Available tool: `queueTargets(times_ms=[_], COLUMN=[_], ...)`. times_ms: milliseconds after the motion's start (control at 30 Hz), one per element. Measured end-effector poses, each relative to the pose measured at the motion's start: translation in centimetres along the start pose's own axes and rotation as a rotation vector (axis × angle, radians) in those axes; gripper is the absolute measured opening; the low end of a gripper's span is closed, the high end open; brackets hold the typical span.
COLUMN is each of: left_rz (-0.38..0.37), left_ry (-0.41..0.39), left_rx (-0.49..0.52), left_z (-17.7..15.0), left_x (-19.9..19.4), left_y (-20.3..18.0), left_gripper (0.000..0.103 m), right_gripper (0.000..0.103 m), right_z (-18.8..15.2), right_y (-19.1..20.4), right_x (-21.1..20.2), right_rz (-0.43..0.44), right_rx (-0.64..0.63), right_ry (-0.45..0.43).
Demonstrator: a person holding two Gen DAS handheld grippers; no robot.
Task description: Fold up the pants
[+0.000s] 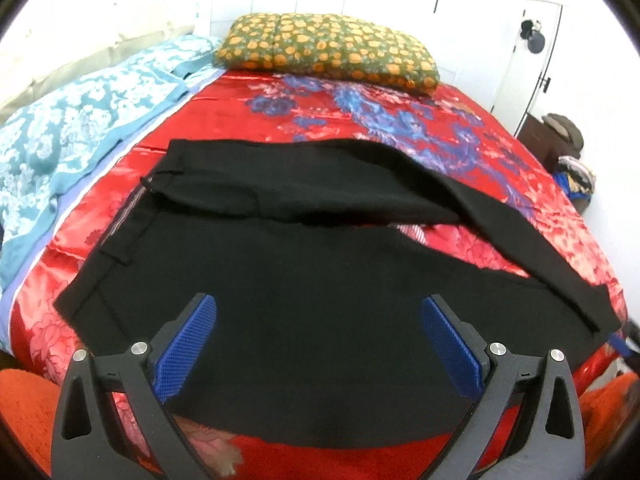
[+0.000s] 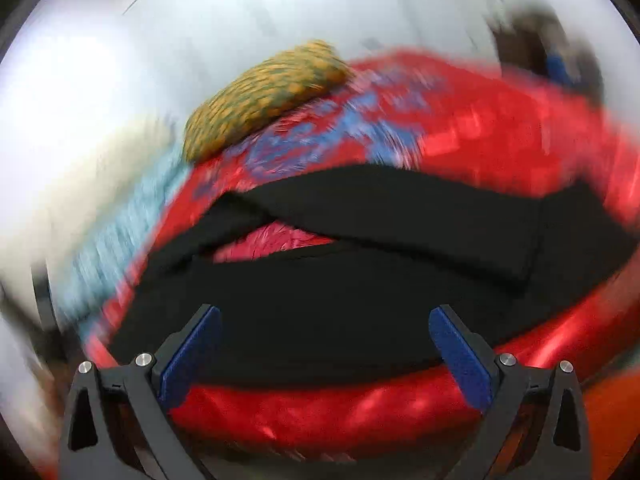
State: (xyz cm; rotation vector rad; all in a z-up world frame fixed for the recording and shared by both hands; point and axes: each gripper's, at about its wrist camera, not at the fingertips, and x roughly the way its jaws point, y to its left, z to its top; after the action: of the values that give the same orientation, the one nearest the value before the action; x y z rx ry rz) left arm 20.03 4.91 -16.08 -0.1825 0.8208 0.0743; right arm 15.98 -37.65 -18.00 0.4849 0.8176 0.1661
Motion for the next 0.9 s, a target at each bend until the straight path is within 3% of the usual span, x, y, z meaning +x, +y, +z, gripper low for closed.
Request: queueTargets(times_ms=[100,333,433,533,600,667,800,900], left_rz=[0.014,0.05,0.076,0.101,0.111,0.114,0.063,-0.001], left_ry=[0.001,0.018,0.051,0.098,0.125,0.161,0.213,0.243], left_rx=[-0.007,-0.054,-0.013,0.058,0.103,0.151,0.191,0.121], left_z=[-0.3,-0.8,-1.3,-2.2,-2.7,-3.1,-1.4,2.7], left_x=[-0.3,0.2,1.3,2.5,3.1,3.8,4.9,7.0], left_y=[0.5,1.6,1.0,-0.2,-1.2,-2.3,-3.9,-3.9], left_gripper=[0.102,0.102,0.102,0.102,0.102,0.102,0.102,0.102], right_gripper=[0.101,0.1,0.091,0.071,0.033,0.011,0.011,0.011], right_z=[1.4,3.5,4.4,4.9,4.7,5.0,6.1,7.9], right_y=[-4.9,-8.6,-10.5,-11.9,-12.7,-13.2,-11.6,-9.1], right_x=[2.3,3.3,3.7,3.9,3.4,3.4,0.9,-1.4], right_rz=[0.023,-0.076,-0.091,-0.085,-0.089,-0.097,-0.014,0.06], right_rx=[0.26,0.391,0.437,0.482,0.502,0.491,0.411,0.299], right_ry=[-0.015,-0.097,-0.106,-0.111,-0.11,-0.072,-0.109,-0.168])
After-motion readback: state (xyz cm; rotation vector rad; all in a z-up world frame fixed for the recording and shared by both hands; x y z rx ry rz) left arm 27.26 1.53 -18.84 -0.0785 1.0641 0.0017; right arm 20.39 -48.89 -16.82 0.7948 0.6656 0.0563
